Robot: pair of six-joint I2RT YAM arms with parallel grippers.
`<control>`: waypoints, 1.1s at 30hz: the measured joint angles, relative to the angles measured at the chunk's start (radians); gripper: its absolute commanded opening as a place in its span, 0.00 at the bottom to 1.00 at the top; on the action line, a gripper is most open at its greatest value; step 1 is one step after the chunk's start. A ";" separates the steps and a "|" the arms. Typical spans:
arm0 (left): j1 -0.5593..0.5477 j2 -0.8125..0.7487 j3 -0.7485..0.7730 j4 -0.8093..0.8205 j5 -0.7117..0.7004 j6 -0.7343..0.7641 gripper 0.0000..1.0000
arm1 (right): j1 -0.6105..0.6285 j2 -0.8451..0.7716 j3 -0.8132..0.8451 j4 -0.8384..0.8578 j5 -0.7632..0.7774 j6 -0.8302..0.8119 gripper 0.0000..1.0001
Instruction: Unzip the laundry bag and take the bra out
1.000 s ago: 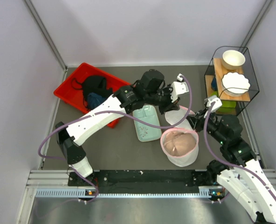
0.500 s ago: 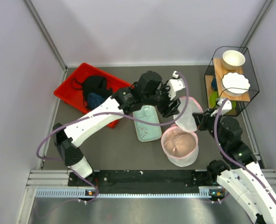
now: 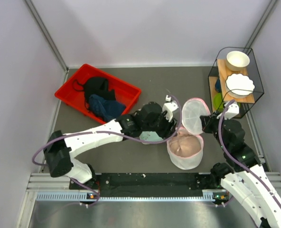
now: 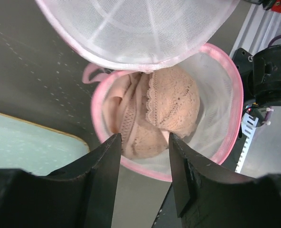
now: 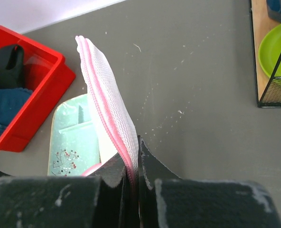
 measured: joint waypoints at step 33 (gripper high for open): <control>-0.072 0.111 0.211 -0.122 -0.075 -0.150 0.00 | 0.000 -0.003 0.006 -0.038 0.015 0.000 0.00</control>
